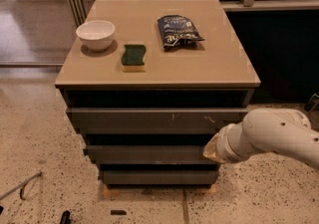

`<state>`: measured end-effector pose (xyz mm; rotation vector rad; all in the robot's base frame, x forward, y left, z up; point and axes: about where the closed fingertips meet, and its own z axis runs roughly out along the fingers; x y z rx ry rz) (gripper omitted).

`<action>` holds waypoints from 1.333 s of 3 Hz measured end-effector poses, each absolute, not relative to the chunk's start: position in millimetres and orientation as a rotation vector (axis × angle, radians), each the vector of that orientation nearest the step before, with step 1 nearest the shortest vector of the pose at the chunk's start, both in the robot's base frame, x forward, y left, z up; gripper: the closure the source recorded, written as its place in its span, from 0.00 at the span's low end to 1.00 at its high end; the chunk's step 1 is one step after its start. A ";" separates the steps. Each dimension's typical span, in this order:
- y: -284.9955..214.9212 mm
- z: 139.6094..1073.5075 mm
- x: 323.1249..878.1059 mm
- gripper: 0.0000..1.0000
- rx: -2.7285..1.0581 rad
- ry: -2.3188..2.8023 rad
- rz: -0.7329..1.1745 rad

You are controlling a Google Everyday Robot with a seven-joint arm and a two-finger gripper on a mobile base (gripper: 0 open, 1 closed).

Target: Open middle drawer

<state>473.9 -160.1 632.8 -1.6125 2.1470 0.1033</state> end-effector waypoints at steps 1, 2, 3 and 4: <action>-152.3 562.9 491.1 1.00 -1.554 2.136 0.205; -147.3 533.5 486.6 0.84 -1.545 2.154 0.266; -147.0 533.2 486.6 0.61 -1.546 2.153 0.265; -140.9 515.9 488.2 0.38 -1.562 2.134 0.290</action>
Offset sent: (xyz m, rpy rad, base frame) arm 0.0163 0.0075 -0.0662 0.0820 0.0164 -0.0125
